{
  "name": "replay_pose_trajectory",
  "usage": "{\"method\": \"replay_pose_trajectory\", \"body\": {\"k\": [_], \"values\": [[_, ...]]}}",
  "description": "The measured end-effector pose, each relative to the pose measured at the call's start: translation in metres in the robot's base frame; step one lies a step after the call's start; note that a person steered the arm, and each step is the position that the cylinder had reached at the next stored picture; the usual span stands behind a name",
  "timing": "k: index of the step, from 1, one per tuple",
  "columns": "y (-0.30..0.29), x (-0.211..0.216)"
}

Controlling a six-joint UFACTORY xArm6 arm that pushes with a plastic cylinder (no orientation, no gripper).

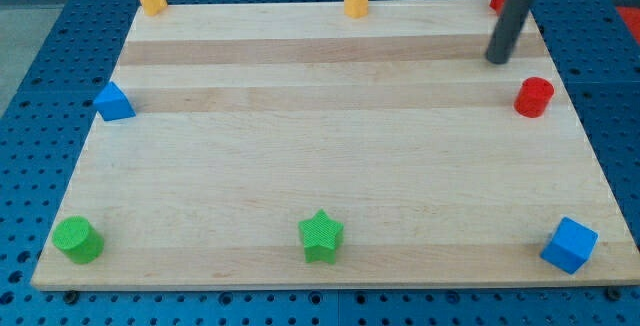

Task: Place your arm to the bottom of the yellow hexagon

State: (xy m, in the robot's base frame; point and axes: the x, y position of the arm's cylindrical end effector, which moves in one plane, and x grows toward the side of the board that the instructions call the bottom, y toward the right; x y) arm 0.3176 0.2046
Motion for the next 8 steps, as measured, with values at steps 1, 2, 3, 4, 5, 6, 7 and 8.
{"method": "replay_pose_trajectory", "body": {"k": [1,2,3,4,5,6,7,8], "values": [[-0.053,-0.001],[-0.121,-0.001],[-0.206,-0.003],[-0.298,-0.017],[-0.37,-0.03],[-0.438,-0.032],[-0.508,-0.034],[-0.507,-0.033]]}}
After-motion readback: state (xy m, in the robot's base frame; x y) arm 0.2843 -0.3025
